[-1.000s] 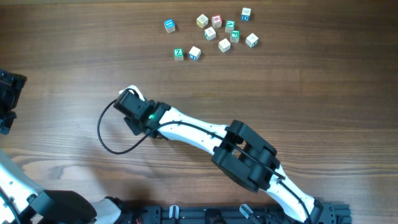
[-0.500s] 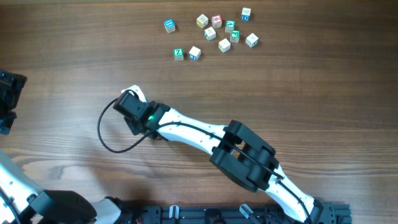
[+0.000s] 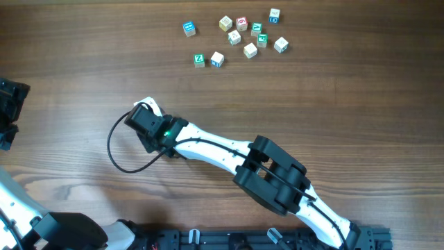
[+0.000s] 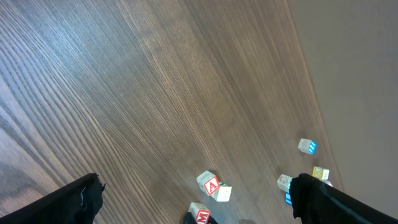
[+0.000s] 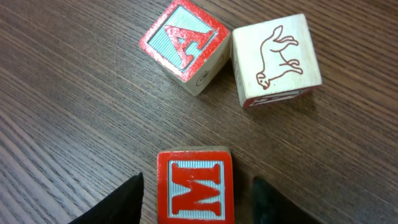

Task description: Form a circle

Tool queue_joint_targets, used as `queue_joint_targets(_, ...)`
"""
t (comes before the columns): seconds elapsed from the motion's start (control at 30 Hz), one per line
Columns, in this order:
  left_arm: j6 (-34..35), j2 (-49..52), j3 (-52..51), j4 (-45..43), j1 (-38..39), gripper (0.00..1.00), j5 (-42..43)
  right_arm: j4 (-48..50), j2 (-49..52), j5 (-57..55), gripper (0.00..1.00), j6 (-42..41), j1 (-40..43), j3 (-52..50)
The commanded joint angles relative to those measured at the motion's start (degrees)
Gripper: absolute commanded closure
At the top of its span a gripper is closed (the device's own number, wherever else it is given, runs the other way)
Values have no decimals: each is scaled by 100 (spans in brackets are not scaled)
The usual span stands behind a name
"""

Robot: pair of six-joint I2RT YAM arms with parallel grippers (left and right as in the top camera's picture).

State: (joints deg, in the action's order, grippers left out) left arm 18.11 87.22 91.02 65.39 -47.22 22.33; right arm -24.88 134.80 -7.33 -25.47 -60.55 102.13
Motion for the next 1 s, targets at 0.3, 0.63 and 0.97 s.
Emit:
queue_joint_targets(0.3,-118,2,4,4,-15,0,-50,-1145,-337,-22,30,-175,-13,-46)
queue_joint_targets(0.63,-116,2,4,131,-15,0,-50,-1266,-111,125,95,-448,0,-50)
queue_joint_targets(0.97,-116,2,4,131,-15,0,-52,-861,-111,472,95,-162,-2,-50)
